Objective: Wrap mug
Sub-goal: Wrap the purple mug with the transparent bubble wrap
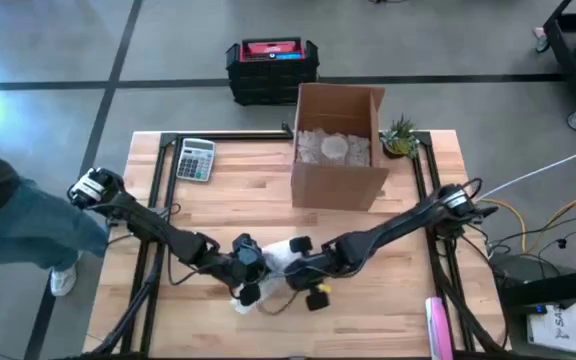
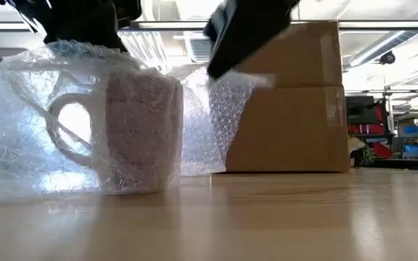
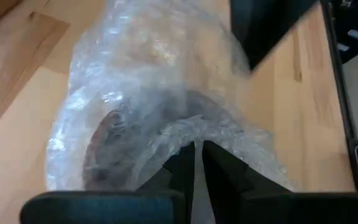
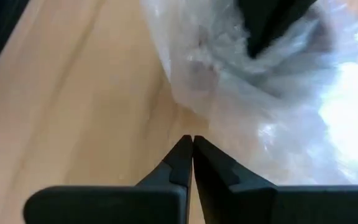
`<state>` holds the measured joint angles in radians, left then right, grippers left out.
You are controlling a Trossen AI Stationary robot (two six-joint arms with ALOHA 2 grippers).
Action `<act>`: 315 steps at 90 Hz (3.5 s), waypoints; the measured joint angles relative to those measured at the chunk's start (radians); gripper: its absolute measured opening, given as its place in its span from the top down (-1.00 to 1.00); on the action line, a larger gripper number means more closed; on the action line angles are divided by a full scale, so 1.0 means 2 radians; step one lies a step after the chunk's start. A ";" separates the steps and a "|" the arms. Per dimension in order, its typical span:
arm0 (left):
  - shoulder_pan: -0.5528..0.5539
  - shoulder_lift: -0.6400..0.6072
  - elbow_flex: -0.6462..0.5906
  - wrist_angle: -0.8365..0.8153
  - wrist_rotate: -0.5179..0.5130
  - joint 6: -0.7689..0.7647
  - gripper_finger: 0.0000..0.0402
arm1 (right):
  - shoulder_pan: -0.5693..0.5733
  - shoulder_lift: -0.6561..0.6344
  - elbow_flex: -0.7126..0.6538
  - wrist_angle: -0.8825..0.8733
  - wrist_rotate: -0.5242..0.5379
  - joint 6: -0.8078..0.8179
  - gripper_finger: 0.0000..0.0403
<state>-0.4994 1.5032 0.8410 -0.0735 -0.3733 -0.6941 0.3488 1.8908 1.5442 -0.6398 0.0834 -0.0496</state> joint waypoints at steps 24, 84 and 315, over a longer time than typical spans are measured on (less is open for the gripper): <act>-0.001 0.000 0.003 0.005 0.000 0.000 0.90 | -0.033 -0.002 0.013 0.061 0.072 -0.079 1.00; -0.002 0.000 0.005 0.008 -0.001 0.006 0.90 | -0.024 0.055 0.012 0.138 0.023 -0.067 1.00; 0.002 0.012 0.090 -0.127 0.051 -0.038 0.90 | -0.031 0.033 -0.071 0.247 -0.001 0.011 1.00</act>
<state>-0.4956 1.5278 1.0202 -0.3278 -0.2705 -0.7691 0.2871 1.9568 1.4025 -0.1451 0.0823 -0.0279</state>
